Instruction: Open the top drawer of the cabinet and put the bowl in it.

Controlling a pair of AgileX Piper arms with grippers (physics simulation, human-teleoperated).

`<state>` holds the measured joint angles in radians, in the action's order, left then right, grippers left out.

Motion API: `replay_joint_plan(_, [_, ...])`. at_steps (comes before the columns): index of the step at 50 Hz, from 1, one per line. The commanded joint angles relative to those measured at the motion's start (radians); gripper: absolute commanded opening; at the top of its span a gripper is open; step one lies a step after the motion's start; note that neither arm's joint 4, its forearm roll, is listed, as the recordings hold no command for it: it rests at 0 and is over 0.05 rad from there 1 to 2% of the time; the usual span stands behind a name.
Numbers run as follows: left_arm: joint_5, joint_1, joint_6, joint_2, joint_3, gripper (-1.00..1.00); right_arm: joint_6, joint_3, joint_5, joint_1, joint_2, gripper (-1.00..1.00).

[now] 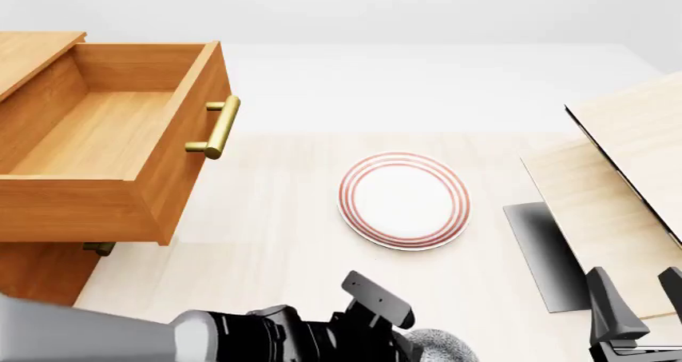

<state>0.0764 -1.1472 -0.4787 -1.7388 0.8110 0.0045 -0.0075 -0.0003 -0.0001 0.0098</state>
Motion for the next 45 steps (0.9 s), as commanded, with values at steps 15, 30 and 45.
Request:
replay_joint_plan(15, [-0.118, 0.022, -0.011, 0.145, 0.050, -1.00, -0.001, 0.002, 0.000, 0.000, -0.002, 1.00])
replay_joint_plan(30, [-0.241, 0.039, 0.030, 0.185, 0.155, -1.00, -0.001, 0.002, 0.000, 0.000, -0.002, 1.00])
replay_joint_plan(45, [-0.378, 0.109, 0.043, 0.237, 0.251, -1.00, -0.001, 0.002, 0.000, 0.000, -0.002, 1.00])
